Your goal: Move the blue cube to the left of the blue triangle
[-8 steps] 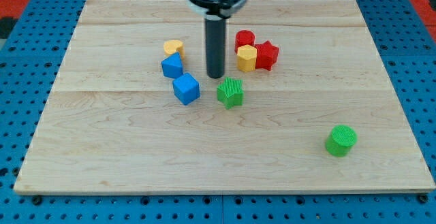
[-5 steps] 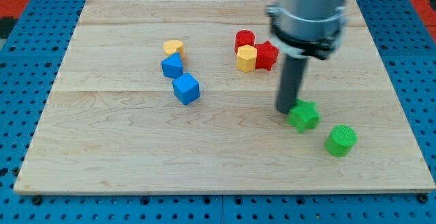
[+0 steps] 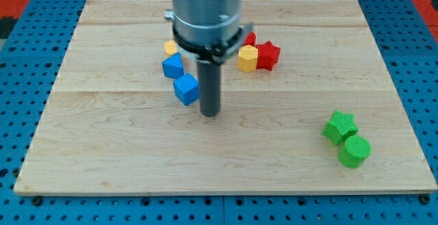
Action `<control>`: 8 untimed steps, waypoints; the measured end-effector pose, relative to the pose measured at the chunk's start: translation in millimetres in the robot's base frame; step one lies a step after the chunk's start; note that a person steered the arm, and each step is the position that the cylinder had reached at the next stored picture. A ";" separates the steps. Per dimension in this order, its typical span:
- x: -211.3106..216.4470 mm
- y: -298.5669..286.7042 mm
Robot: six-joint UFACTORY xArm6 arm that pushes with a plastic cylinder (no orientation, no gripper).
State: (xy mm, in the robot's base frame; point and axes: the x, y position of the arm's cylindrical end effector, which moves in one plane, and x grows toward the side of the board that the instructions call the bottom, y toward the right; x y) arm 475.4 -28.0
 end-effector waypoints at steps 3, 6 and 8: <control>-34.8 -32.9; -36.9 -128.8; -75.6 -168.0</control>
